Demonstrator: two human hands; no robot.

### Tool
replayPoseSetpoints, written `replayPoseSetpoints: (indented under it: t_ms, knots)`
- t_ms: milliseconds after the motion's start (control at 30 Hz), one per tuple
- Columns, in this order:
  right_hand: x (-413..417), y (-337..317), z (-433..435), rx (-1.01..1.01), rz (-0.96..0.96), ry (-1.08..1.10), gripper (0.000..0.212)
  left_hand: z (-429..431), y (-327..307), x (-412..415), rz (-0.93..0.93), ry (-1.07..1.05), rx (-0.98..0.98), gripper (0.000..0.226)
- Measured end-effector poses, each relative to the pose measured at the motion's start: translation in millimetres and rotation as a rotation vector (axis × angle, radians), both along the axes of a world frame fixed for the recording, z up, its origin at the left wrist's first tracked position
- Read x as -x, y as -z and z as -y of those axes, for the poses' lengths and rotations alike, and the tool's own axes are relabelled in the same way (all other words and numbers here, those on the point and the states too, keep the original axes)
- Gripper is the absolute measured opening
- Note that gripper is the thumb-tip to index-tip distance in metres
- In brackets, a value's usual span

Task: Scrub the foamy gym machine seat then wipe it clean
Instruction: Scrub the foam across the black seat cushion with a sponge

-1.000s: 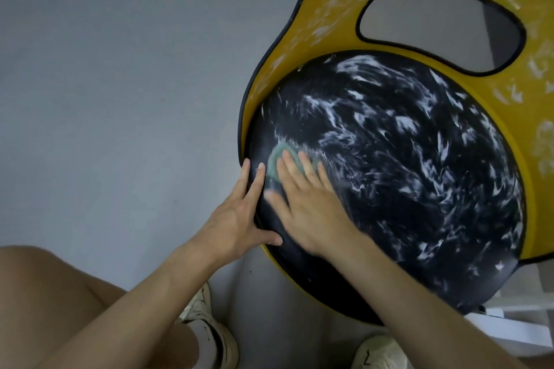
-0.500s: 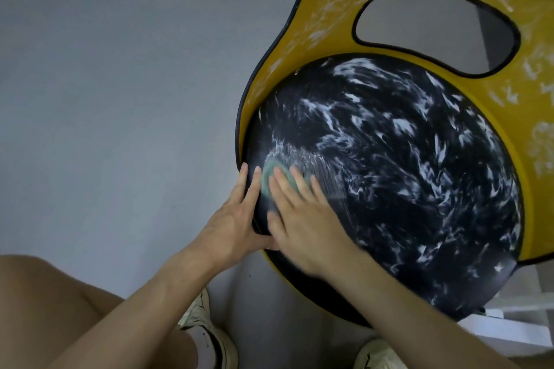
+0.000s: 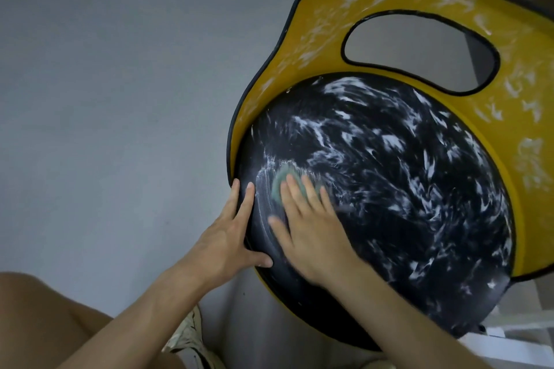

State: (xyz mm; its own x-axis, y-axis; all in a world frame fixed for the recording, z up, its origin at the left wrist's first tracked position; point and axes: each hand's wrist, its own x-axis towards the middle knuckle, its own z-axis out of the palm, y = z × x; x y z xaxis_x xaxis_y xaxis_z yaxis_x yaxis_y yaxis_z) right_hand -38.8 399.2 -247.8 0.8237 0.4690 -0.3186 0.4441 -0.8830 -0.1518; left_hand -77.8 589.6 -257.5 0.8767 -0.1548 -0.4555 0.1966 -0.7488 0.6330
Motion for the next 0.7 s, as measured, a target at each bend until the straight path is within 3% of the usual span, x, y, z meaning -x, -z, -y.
replayPoseSetpoints:
  t_ms: [167, 267, 400, 467, 700]
  knots:
    - [90, 3, 39, -0.012, -0.044, -0.059, 0.071, 1, 3, 0, -0.012, -0.013, -0.001, 0.139]
    - [47, 5, 20, -0.002, 0.001, -0.055, 0.072, 2, 3, -2, -0.007, -0.003, -0.018, 0.139]
    - [-41, -1, -17, -0.017, -0.024, 0.106, 0.068, 3, 1, -3, -0.022, 0.009, -0.023, 0.139]
    - [-43, -5, -18, -0.02, -0.032, 0.097, 0.068, 3, 1, -4, -0.031, 0.011, -0.025, 0.139]
    - [82, 1, 54, -0.037, -0.03, -0.035, 0.066, 17, 9, 0, 0.029, -0.124, 0.038, 0.129]
